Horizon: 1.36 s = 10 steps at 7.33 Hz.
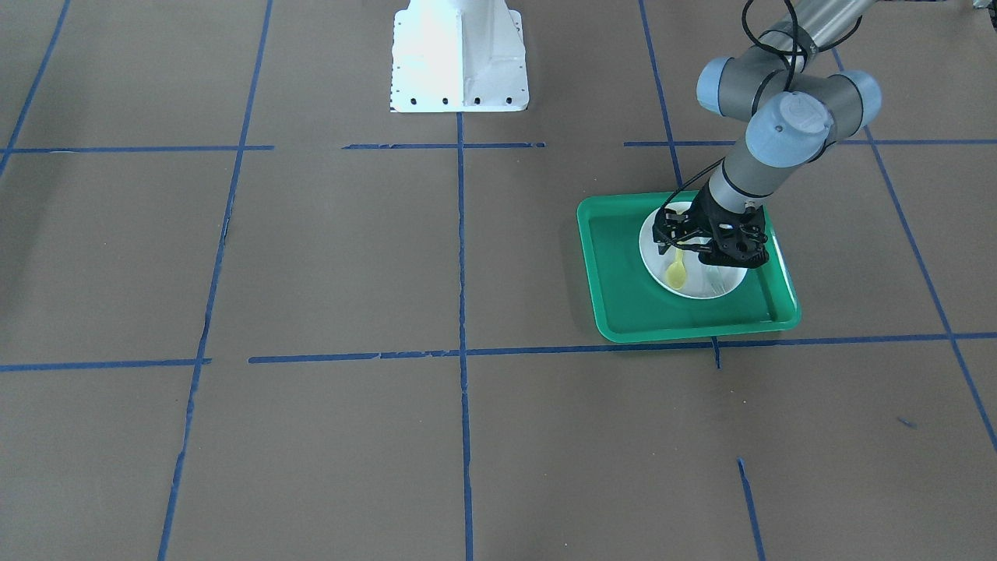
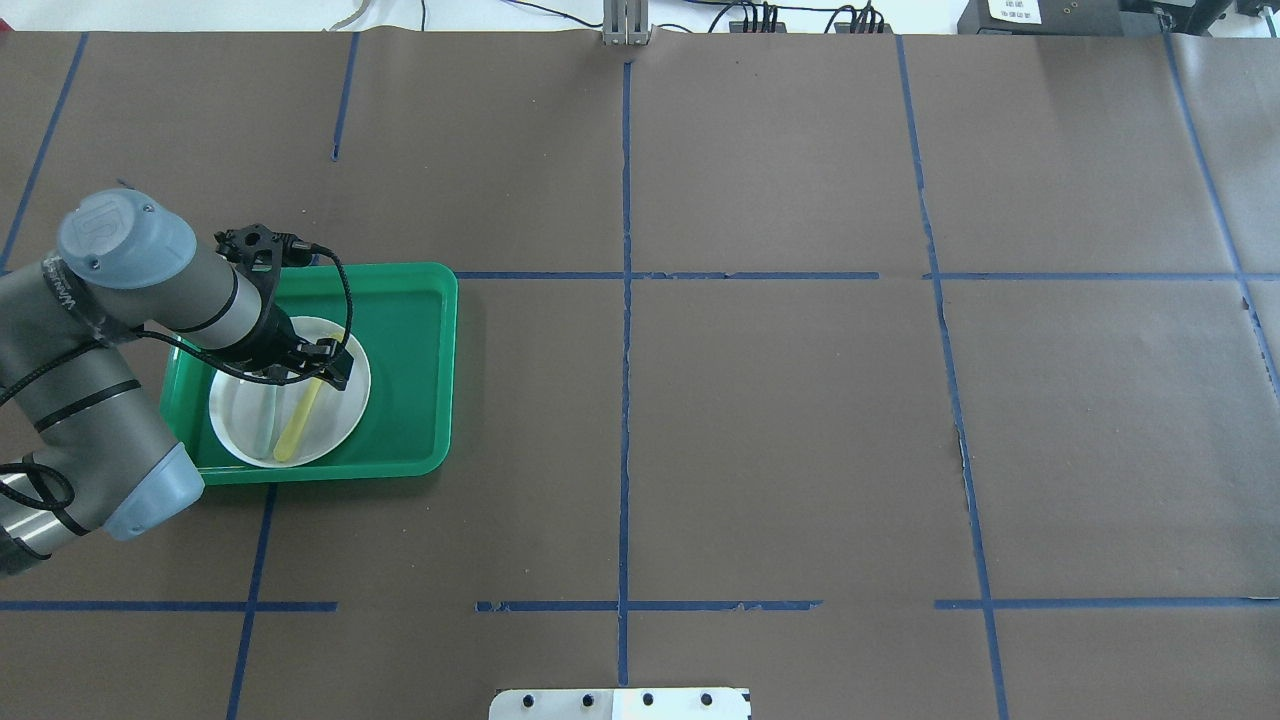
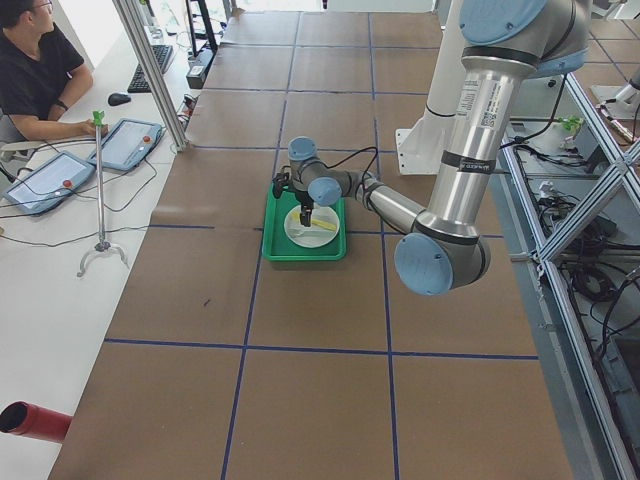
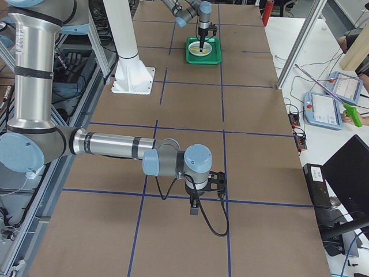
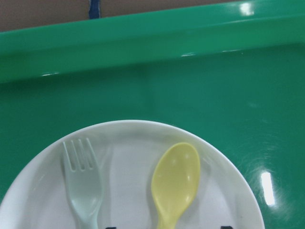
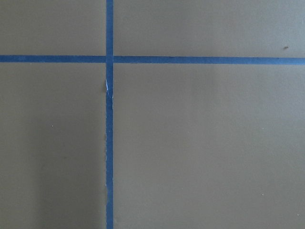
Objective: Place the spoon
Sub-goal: 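Lower the left gripper and close it on the yellow spoon handle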
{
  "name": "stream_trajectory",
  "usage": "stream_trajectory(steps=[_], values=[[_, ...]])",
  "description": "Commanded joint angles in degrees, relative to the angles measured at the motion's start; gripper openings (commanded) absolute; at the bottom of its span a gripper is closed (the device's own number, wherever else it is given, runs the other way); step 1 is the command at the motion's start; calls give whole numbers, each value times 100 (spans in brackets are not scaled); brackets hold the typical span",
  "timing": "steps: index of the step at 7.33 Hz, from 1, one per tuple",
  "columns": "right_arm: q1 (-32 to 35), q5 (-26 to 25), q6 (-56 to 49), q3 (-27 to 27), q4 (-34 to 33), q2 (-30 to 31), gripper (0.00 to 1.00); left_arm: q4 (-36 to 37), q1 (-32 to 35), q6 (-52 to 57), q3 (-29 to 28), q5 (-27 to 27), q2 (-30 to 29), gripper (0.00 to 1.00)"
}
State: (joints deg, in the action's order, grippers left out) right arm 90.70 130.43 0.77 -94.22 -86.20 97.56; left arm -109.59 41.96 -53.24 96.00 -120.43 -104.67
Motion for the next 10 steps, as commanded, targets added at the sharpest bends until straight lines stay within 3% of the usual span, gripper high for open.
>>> stream_trajectory(steps=[1,7,8,10], values=[[0,0,2,0,-2,0,100,-71,-4,-2,-46,-7,-1,74],[0,0,-6,0,7,0,100,-63,-56,15,-81,-7,17,70],[0,0,-6,0,-2,0,100,-63,-56,-2,-73,-7,26,63],[0,0,2,0,7,0,100,-63,-56,-2,-55,-7,43,36]])
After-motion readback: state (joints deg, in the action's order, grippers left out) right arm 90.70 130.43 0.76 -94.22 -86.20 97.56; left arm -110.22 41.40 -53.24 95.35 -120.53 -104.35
